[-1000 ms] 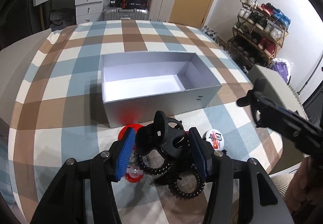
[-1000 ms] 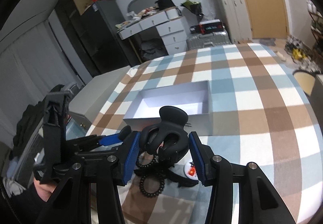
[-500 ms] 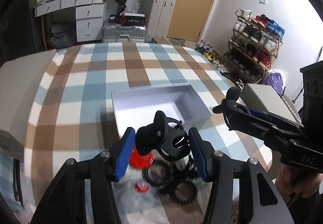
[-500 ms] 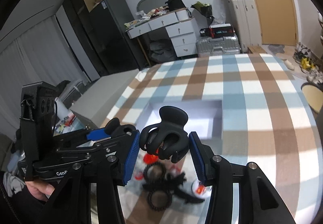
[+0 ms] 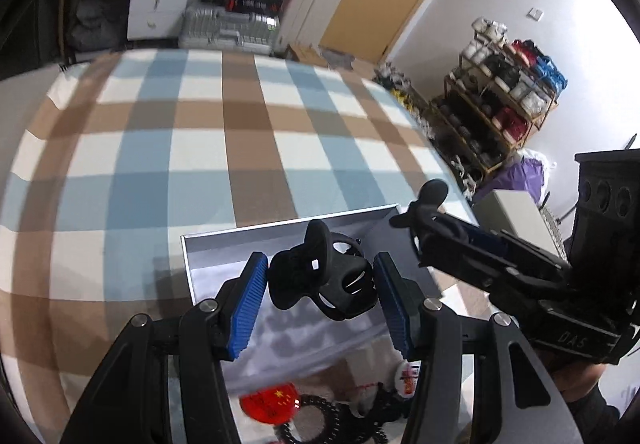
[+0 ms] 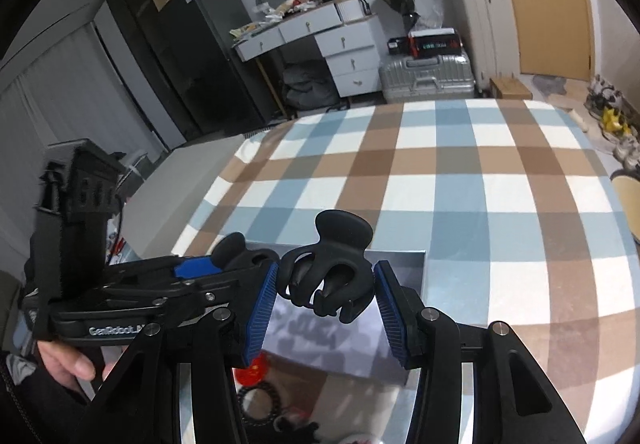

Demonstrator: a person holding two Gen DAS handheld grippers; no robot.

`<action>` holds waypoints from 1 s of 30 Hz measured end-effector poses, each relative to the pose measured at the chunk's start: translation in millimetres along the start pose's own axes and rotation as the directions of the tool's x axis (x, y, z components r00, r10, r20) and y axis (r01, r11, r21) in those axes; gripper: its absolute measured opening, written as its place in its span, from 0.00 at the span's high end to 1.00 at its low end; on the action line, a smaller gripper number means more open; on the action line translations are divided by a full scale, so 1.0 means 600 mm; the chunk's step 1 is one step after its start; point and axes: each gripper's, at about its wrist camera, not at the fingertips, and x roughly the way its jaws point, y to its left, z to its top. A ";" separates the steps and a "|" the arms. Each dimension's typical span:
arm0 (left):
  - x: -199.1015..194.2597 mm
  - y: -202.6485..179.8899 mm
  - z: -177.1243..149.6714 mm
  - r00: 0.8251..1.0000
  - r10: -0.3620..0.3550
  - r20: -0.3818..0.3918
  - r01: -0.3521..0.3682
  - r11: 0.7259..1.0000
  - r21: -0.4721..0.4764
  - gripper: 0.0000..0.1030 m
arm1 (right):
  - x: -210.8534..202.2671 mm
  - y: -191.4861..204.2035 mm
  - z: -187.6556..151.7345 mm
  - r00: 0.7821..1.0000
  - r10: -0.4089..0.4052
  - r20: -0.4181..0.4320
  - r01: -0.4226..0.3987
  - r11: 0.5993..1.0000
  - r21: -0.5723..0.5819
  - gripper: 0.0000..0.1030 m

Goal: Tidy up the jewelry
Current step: 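Lift the black claw clips with the right gripper and carry them into the silver box, then open the right gripper to drop the claw clips inside the box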

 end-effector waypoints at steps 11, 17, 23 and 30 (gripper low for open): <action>0.010 0.010 -0.011 0.999 0.030 -0.033 -0.029 0.999 0.030 0.53 | 0.050 0.000 -0.021 0.997 0.035 -0.075 -0.037 0.999 -0.017 0.53; 0.020 0.004 -0.011 0.998 0.047 -0.037 -0.044 0.998 0.054 0.53 | 0.065 -0.012 -0.025 0.996 0.019 -0.091 -0.018 1.000 0.016 0.53; 0.031 0.003 0.001 0.995 0.100 -0.032 -0.097 0.992 0.080 0.53 | 0.075 -0.009 -0.026 0.995 0.015 -0.102 -0.014 1.000 0.016 0.53; 0.038 0.011 0.009 0.996 0.075 -0.037 -0.073 0.996 0.052 0.52 | 0.082 -0.004 -0.025 0.995 0.004 -0.099 -0.005 1.000 -0.007 0.53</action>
